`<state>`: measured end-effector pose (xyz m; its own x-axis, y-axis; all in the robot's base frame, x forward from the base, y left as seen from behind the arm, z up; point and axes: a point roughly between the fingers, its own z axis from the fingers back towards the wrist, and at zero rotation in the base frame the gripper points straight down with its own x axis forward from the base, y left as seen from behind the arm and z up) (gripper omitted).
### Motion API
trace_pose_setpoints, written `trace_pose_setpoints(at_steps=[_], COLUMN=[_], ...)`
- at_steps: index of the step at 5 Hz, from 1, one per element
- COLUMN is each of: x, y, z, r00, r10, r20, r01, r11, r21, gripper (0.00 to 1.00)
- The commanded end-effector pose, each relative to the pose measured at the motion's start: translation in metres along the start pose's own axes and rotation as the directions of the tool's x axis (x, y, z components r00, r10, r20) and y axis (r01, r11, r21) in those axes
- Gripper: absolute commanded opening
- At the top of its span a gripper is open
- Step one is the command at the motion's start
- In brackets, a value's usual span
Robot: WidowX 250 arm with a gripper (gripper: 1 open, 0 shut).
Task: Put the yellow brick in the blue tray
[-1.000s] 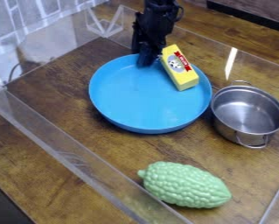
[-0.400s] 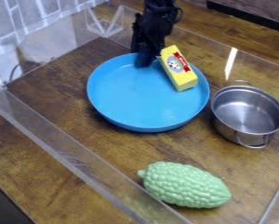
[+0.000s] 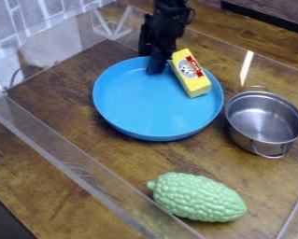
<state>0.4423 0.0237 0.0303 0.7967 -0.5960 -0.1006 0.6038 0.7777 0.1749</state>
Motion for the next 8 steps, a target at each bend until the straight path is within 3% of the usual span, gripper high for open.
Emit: trace_pose_setpoints(at_steps=[1, 2, 3, 4, 5, 6, 7, 8], x=[0.0033, 0.0033, 0.0038, 0.0036, 0.0038, 0.0055, 0.0062, 0.0044], y=[0.0080, 0.0071, 0.0060, 0.0052, 0.0053, 0.0045, 0.0034, 0.0042], z=[0.0261, 0.0258, 0.0259, 0.0274, 0.0277, 0.0247, 0.0241, 0.0276], r00=[0.999, 0.999, 0.999, 0.999, 0.999, 0.999, 0.999, 0.998], r10=[0.011, 0.015, 0.009, 0.011, 0.014, 0.008, 0.004, 0.005], r20=[0.052, 0.051, 0.051, 0.050, 0.049, 0.049, 0.052, 0.057], r01=[-0.013, -0.016, -0.011, -0.013, -0.015, -0.009, -0.006, -0.006], r11=[0.999, 0.999, 0.999, 0.999, 1.000, 1.000, 1.000, 1.000], r21=[0.037, 0.033, 0.031, 0.029, 0.027, 0.024, 0.022, 0.023], gripper=[1.00, 1.00, 0.00, 1.00, 1.00, 0.00, 1.00, 0.00])
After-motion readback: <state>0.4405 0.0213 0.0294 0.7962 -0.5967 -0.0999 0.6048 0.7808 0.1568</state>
